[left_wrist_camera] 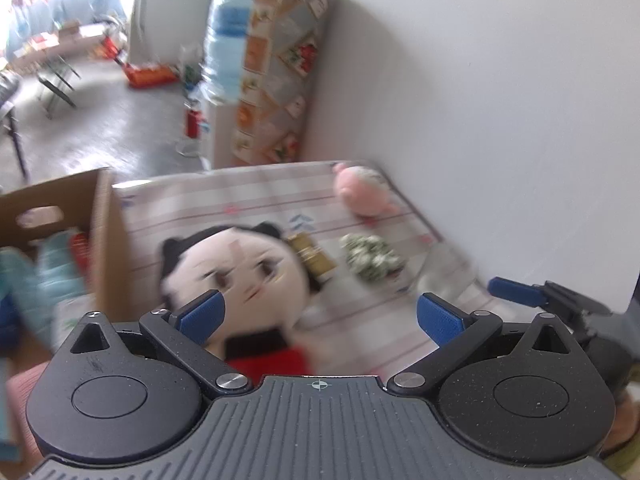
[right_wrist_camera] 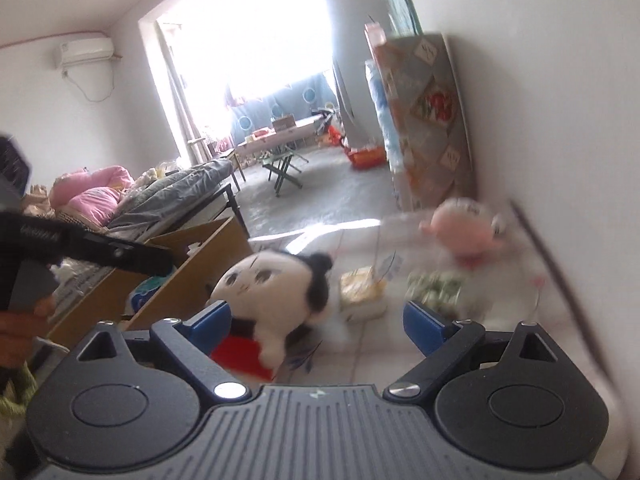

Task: Organize soft objects
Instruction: 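Withdraw both tools from the box toward the gold tissue pack and scrunchie, then grasp the gold tissue pack with the left tool while the right tool grasps the green scrunchie, then carry the tissue pack in the left tool while the right tool carries the scrunchie over the box, then open the right tool to drop the scrunchie while the left tool releases the tissue pack into the box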

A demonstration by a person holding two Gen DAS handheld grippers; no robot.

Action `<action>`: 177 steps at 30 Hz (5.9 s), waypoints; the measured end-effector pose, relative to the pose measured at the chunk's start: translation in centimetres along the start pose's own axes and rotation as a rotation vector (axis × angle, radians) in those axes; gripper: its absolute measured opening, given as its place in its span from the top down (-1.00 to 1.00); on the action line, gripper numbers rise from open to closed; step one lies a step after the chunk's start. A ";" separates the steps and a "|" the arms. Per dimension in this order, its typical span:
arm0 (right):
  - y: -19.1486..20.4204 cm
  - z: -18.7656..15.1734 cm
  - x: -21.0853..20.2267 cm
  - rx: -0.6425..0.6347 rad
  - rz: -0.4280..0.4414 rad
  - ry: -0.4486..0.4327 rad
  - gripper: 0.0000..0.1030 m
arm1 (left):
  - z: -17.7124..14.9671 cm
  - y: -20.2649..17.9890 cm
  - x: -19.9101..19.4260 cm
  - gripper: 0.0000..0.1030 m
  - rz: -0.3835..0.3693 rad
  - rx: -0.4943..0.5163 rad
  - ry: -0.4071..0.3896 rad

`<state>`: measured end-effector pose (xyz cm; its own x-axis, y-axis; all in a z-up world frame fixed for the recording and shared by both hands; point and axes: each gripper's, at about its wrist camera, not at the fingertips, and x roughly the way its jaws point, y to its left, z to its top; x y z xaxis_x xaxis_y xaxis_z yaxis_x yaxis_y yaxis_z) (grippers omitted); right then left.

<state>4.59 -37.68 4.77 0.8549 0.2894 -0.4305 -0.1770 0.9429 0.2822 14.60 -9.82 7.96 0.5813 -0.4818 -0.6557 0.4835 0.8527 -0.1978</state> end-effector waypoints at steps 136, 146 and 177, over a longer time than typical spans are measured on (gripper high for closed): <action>31.2 1.1 23.0 -0.516 0.533 0.654 0.64 | -8.0 28.6 -3.6 -0.17 0.243 -0.405 0.343; 31.3 -0.7 25.1 -0.484 0.508 0.834 0.42 | -8.6 29.3 -1.9 -0.17 0.225 -0.419 0.390; 23.8 3.7 16.6 -0.322 0.583 0.494 -0.02 | -2.7 33.2 7.0 -0.32 0.328 -0.692 0.239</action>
<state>16.35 -11.05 7.57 0.2837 0.7147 -0.6393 -0.7205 0.5988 0.3497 32.92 15.69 -5.15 0.4293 -0.1955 -0.8817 -0.2487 0.9130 -0.3235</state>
